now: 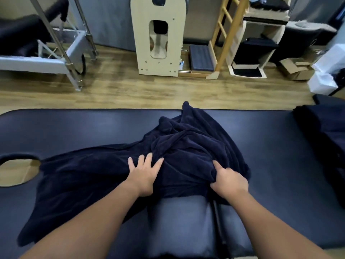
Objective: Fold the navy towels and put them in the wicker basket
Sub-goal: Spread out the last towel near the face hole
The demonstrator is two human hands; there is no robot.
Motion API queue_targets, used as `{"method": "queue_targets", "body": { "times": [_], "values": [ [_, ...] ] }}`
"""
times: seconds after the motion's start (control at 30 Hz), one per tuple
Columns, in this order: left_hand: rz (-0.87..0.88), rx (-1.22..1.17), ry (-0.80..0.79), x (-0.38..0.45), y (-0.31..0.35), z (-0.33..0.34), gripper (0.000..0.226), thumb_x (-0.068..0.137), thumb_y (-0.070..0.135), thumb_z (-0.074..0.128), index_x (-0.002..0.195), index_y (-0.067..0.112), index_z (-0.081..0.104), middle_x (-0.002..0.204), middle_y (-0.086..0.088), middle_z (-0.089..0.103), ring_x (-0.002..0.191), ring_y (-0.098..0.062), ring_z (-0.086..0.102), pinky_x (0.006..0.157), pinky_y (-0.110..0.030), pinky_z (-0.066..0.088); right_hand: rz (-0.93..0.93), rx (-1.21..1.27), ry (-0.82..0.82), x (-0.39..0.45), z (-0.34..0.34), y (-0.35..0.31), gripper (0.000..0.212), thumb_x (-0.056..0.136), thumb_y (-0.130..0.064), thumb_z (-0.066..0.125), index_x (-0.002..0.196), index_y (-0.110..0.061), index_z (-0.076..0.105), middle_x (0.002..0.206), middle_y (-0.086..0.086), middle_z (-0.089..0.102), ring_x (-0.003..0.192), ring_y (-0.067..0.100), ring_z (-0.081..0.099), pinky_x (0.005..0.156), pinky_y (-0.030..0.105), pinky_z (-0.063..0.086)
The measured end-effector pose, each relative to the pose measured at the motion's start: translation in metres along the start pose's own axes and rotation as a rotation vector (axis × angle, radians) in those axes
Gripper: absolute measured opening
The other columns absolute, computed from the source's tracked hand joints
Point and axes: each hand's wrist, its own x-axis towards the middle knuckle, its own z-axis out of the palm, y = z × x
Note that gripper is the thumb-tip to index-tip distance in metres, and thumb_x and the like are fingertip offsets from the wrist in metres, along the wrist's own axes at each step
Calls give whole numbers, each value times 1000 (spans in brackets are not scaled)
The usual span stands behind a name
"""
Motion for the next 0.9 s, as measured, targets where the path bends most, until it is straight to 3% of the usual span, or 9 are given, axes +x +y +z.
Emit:
{"method": "queue_targets", "body": {
  "times": [0.17,0.3,0.4,0.47,0.57,0.63,0.7,0.8,0.9],
  "values": [
    [101,-11,5,41,99,-27,110,82,12,65,159,33,-11,164,-13,-15,151,-41,-12,114,-73,-6,82,5,-52,21,-12,110,87,85,-46,61,156,-37,12,105,1,62,89,26,63,65,35,51],
    [124,131,70,63,150,-44,106,84,8,62,160,28,-8,165,-16,-19,151,-38,-22,115,-72,-8,122,58,-100,27,-19,152,71,80,-48,61,144,-33,31,91,-4,63,81,25,64,64,35,54],
    [102,220,159,67,150,-46,98,87,16,62,161,25,-2,166,-20,-13,153,-39,-15,117,-69,-5,65,142,-161,38,-31,154,68,77,-78,53,123,-29,46,98,-5,64,91,24,65,68,36,51],
    [106,185,173,61,140,-42,94,86,21,62,160,24,5,165,-20,-5,153,-38,-6,117,-68,-4,72,354,-80,51,-44,150,67,80,-85,42,108,-26,56,101,-3,63,95,24,63,70,37,48],
    [132,5,275,49,132,-39,79,82,35,56,153,21,27,156,-14,22,145,-33,24,119,-62,12,68,448,183,77,-49,141,47,87,-57,63,116,-21,56,129,10,51,116,31,50,89,44,49],
    [40,-92,362,46,133,-42,74,85,39,52,151,18,26,140,-6,39,127,-27,46,109,-48,34,65,336,134,88,-48,129,71,86,-41,72,143,-23,33,142,10,39,128,35,39,97,51,43],
    [-119,-124,351,48,134,-45,73,92,36,51,155,14,20,131,-7,45,114,-26,54,95,-43,42,69,206,67,92,-45,119,81,88,-38,69,151,-24,19,137,6,49,128,33,40,97,54,38],
    [-272,-25,226,48,130,-55,50,93,35,57,137,15,44,127,-10,40,109,-29,51,87,-47,41,27,56,25,85,-42,115,32,90,-26,56,122,-23,52,119,4,61,117,29,45,90,47,35],
    [-204,137,240,40,124,-61,38,90,34,60,123,19,51,139,-12,31,123,-32,37,104,-58,31,1,2,102,74,-42,126,25,84,-31,63,109,-25,62,120,4,48,115,29,39,94,44,37]
  ]
}}
